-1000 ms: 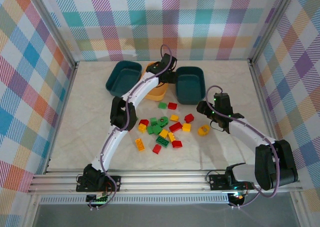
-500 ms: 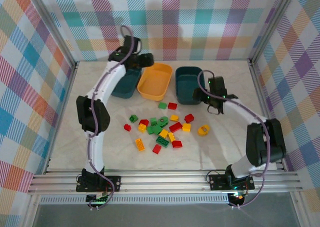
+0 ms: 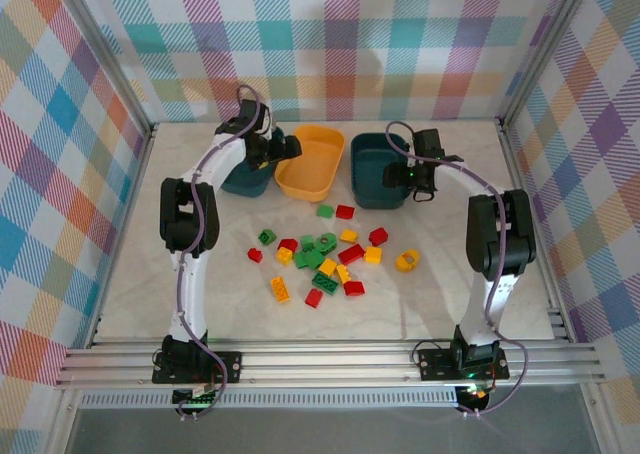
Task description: Sort the legos into containers by color
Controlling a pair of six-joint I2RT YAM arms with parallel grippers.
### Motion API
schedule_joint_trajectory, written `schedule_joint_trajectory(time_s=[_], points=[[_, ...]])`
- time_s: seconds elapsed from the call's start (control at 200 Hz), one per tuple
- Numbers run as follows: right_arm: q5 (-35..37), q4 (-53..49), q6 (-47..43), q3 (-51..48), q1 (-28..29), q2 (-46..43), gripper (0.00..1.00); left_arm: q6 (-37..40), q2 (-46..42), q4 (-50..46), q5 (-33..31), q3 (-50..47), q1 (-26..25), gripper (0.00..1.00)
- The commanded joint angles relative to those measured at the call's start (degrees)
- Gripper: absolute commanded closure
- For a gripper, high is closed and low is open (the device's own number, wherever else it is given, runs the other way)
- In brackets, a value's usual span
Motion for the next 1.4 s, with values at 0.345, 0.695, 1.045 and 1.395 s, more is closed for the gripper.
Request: schedule_joint_trajectory(time_s=[0.345,0.695,1.045,1.395], points=[[-12.02,2.74,4.11,4.23,1.43,2.46,0.21,-10.66,-0.20,11.86,12.53,-1.48,-2.62,0.00],[-3.73,-1.87,2.62,4.14,-0.07,-1.31,0.16,-16.83,-6.34,20.86,8.95,-11.88,-4.86,0.00],[2.08,-6.29,5.12,0.41,-0.09,-11.96,0.07,-17.01,-12.95,16.85,6.26,-13.16,-1.34,0.00],[6.67,-8.89,21.99,-27.26,2.71,-36.04,0.11,-19.89,-43.80,27.84,-1.14,-46.75,-4.35,0.00]])
